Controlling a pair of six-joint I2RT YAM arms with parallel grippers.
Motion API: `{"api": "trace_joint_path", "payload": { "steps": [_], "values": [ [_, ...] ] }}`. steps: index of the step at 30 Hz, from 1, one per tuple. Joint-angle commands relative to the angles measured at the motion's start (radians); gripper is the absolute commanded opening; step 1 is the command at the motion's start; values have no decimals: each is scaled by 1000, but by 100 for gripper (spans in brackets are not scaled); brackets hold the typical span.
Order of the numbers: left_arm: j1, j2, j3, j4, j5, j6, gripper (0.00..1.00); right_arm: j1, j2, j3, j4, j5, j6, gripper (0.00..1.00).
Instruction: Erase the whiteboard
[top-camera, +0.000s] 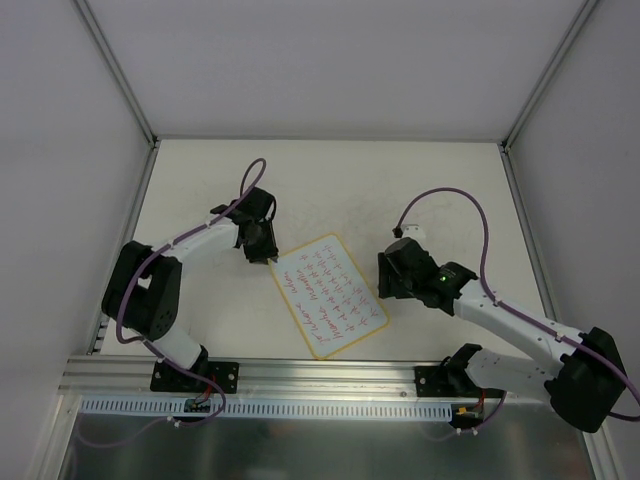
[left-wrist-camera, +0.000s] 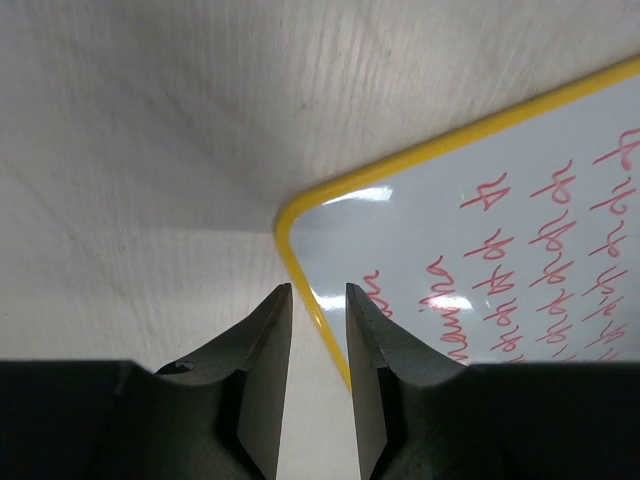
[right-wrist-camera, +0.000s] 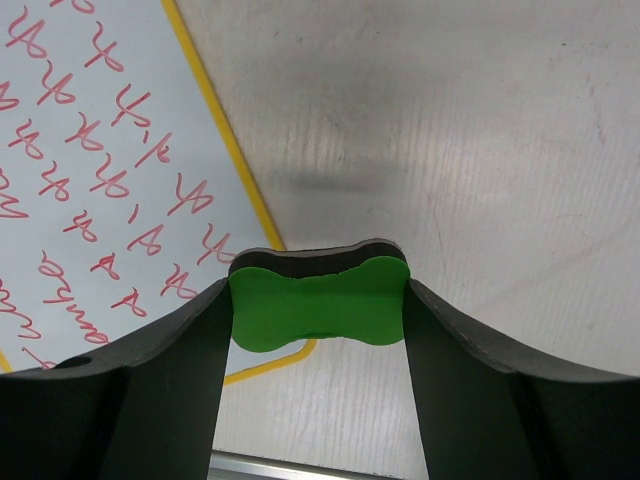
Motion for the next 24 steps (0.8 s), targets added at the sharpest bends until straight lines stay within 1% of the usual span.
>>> {"api": "trace_joint_path", "payload": {
  "steps": [1,9,10,14,18,24],
  "values": [
    [32,44,53,-15,0,64,28,22,-22,10,1,44,-4,39],
    [75,147,86,-15,0,136,28,45,21,38,0,59,-7,39],
    [75,156,91,-15,32,137,28,48,27,41,0,59,-9,39],
    [75,187,85,-12,66,145,24,70,53,64,1,62,-10,40],
    [66,161,54,-2,77,137,22,97,84,90,0,73,-14,39],
    [62,102,36,15,100,140,27,124,113,109,-2,79,-6,39]
  ]
}}
